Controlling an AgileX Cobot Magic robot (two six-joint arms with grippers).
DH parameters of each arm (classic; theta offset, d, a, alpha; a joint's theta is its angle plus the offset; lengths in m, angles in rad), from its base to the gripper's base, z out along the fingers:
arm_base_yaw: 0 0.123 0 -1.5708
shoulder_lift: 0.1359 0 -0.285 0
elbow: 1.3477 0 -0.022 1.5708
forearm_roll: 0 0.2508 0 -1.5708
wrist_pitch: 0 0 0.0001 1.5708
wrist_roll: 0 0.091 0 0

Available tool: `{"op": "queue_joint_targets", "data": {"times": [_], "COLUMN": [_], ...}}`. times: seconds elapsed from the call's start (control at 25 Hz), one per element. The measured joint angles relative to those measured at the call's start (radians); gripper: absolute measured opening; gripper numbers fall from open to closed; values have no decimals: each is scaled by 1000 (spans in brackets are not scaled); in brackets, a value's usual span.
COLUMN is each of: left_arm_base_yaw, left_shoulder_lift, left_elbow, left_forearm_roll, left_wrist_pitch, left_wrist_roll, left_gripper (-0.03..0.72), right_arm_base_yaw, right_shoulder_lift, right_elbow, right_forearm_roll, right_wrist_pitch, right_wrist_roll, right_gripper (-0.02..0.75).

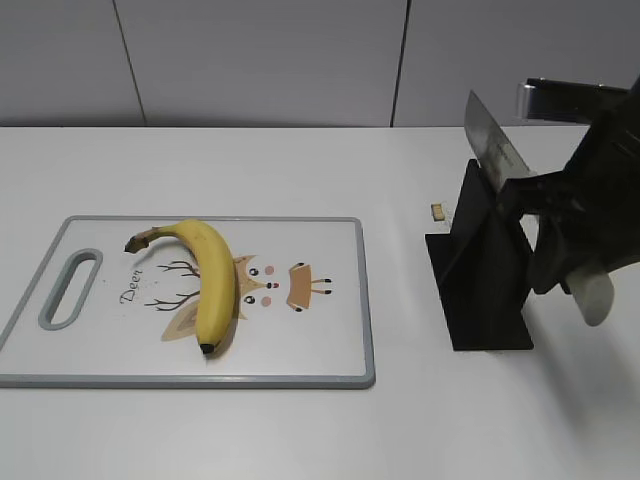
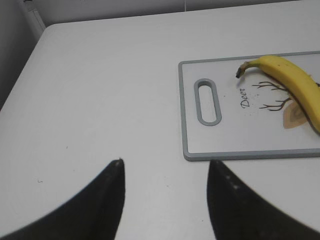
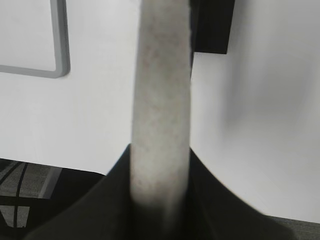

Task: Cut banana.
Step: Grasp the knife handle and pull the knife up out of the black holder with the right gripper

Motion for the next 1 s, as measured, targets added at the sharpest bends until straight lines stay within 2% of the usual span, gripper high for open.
{"op": "queue_joint_targets", "data": {"times": [0.6,0.76,1.0], "left_arm_base_yaw": [0,0,0], "left_shoulder_lift": [0,40,186], "left_elbow": [0,0,-13], "left_forearm_roll": [1,-5,-44], "left_wrist_pitch": [0,1,-18], "left_wrist_roll": [0,11,93], "left_gripper": [500,500,500], "right_arm_base_yaw": [1,1,1], "right_shoulder_lift": [-139,-140,-102], "right_elbow": [-19,-62,-156], "right_forearm_roll": [-53,-63,-62], "right_wrist_pitch": [4,39,73], "right_wrist_roll": [-5,-121,-334], "right_gripper": [174,174,172]}}
